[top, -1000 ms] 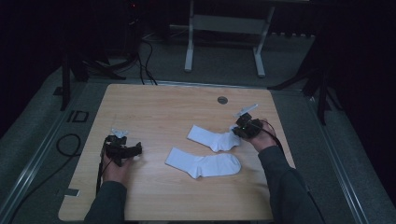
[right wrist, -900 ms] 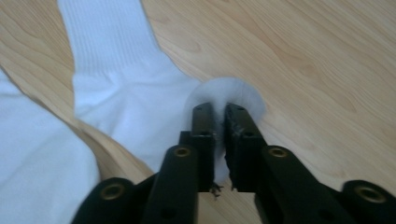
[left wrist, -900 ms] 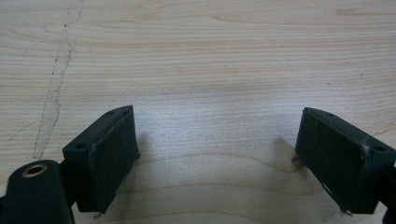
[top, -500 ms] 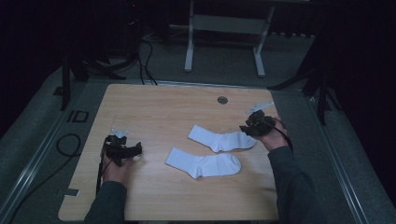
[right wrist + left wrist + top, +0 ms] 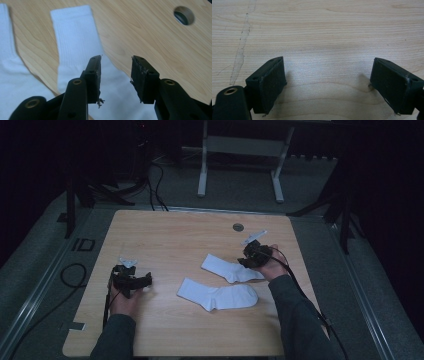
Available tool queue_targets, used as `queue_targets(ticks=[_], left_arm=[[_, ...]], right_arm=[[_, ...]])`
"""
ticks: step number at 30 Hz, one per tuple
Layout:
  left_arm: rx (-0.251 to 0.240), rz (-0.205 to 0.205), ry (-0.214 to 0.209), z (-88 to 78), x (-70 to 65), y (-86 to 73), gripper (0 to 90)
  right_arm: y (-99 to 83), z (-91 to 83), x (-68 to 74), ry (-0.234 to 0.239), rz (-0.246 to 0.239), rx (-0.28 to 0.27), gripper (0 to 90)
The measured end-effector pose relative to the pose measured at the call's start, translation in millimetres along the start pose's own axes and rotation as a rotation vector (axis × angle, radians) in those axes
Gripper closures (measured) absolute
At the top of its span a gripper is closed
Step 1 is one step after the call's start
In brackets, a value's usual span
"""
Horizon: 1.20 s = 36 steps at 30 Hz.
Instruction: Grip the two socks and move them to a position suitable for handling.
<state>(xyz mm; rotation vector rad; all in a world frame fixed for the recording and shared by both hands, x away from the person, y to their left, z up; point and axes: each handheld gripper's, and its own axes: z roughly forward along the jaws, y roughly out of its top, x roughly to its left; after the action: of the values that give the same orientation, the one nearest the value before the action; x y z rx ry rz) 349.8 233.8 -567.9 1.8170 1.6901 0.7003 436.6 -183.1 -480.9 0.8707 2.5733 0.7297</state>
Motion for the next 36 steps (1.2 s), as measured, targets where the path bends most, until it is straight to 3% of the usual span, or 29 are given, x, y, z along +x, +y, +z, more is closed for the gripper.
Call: queue_targets(ticks=[15,24,36], left_arm=[[0.000,0.000,0.000,0.0,0.0,0.0,12.8],[0.000,0.000,0.000,0.0,0.0,0.0,12.8],[0.000,0.000,0.000,0.0,0.0,0.0,12.8]], right_arm=[[28.1,22.8,18.6,0.042,-0.098,0.017,58.4],[34.3,34.3,24.0,0.073,-0.129,0.047,58.5],[32.3,46.2,22.6,0.097,-0.131,0.091,58.7]])
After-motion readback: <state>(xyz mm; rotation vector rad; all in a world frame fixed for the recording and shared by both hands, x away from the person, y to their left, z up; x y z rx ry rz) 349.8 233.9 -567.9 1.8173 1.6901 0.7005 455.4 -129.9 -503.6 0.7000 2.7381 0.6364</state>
